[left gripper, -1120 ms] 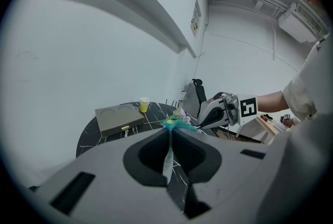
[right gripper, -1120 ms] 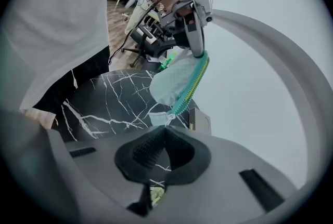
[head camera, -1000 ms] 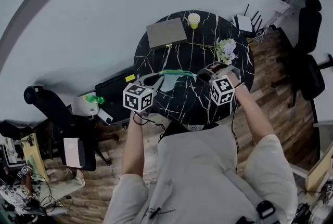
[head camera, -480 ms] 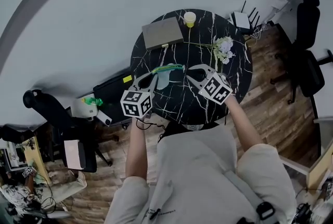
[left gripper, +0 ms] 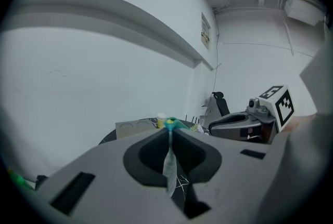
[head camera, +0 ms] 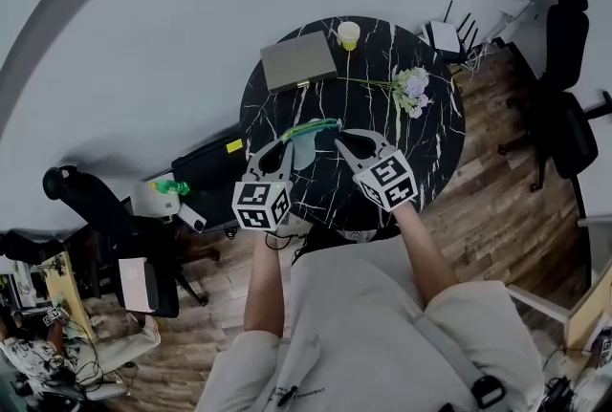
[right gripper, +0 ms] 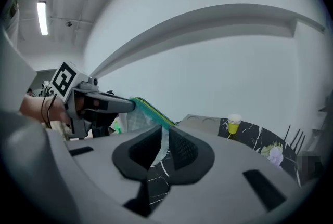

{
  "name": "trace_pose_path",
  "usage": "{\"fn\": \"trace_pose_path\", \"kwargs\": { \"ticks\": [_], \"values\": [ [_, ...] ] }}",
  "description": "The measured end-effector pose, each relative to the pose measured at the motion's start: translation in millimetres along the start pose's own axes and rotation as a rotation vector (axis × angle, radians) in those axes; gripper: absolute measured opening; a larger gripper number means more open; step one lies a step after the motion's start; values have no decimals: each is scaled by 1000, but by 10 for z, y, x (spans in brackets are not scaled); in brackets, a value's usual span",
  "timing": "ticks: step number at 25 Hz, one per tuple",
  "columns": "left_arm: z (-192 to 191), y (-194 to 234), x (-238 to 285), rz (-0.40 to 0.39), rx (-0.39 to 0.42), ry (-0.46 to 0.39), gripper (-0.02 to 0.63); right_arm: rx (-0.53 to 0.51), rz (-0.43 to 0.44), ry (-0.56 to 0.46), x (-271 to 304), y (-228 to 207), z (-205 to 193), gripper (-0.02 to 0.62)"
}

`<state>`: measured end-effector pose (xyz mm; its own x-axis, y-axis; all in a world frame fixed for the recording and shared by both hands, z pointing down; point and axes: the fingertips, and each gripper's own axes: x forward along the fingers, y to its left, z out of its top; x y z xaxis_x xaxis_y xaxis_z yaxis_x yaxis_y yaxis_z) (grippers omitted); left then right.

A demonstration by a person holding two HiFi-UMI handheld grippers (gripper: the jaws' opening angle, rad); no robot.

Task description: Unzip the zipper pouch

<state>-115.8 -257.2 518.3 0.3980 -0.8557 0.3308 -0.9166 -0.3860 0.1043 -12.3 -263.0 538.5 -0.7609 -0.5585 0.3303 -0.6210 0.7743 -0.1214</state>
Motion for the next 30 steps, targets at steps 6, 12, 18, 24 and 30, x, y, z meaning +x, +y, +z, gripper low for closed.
{"fn": "trace_pose_path", "kwargs": {
  "ticks": [6, 12, 18, 24, 30],
  "values": [
    [-110, 0, -86, 26, -108, -34, 38, 98, -38, -29, -39, 75, -148, 34],
    [-300, -37, -153, 18, -111, 1, 38, 99, -19, -32, -117, 180, -299, 6],
    [-294, 25, -275, 43, -135, -22, 38, 99, 2, -9, -85, 246, -370, 6],
    [-256, 64, -396, 57, -162, -56, 38, 53, 13, -14, -70, 323, -368, 6],
    [-264, 54, -489, 55, -177, -65, 38, 41, 34, -18, -38, 408, -331, 5]
  ]
}}
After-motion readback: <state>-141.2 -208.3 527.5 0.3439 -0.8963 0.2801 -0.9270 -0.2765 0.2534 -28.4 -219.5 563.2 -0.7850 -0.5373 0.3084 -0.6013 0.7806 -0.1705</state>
